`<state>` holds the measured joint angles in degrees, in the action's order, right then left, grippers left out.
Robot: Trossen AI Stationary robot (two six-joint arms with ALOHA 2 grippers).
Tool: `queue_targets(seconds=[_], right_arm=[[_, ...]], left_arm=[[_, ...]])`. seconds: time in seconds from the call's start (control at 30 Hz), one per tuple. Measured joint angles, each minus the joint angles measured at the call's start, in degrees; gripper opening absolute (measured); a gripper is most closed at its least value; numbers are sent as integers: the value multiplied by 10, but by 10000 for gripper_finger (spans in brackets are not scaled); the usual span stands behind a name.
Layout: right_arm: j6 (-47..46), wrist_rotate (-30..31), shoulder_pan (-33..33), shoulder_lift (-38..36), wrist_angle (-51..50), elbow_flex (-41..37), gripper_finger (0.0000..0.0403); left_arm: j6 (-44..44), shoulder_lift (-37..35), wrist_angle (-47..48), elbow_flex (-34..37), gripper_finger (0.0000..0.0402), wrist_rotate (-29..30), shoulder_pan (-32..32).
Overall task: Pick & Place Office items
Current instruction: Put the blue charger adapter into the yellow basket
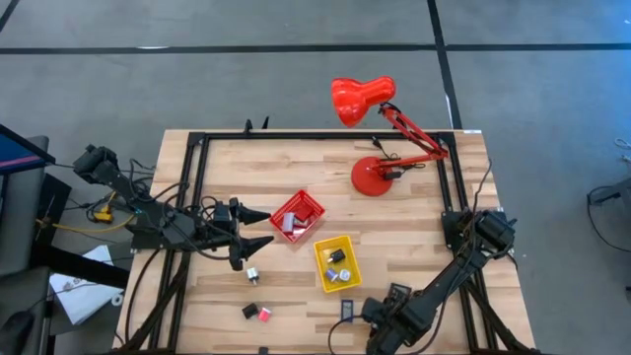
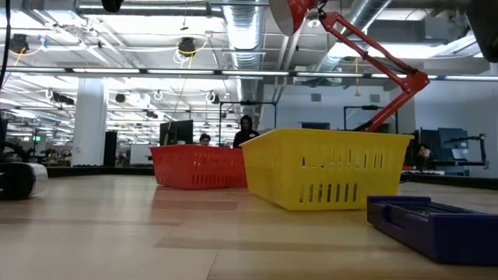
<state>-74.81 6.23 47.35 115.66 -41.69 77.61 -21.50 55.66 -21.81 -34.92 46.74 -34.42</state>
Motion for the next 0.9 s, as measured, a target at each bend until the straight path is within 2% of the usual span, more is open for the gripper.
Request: queue_targets(seconds=[0.17, 0.4, 0.6, 0.9], right_arm=[[5, -4, 2, 0, -2, 0, 225], [13, -10, 1, 0, -1, -1, 122], [44, -19, -16, -6, 2, 0, 120], [134, -11, -83, -99, -20, 0, 120]], left_arm=[[0, 0, -1, 0, 324, 0, 0], [0, 0, -1, 0, 324, 0, 0], [0, 0, 0, 0, 324, -1, 0], [-3, 0, 0, 0, 324, -1, 0]])
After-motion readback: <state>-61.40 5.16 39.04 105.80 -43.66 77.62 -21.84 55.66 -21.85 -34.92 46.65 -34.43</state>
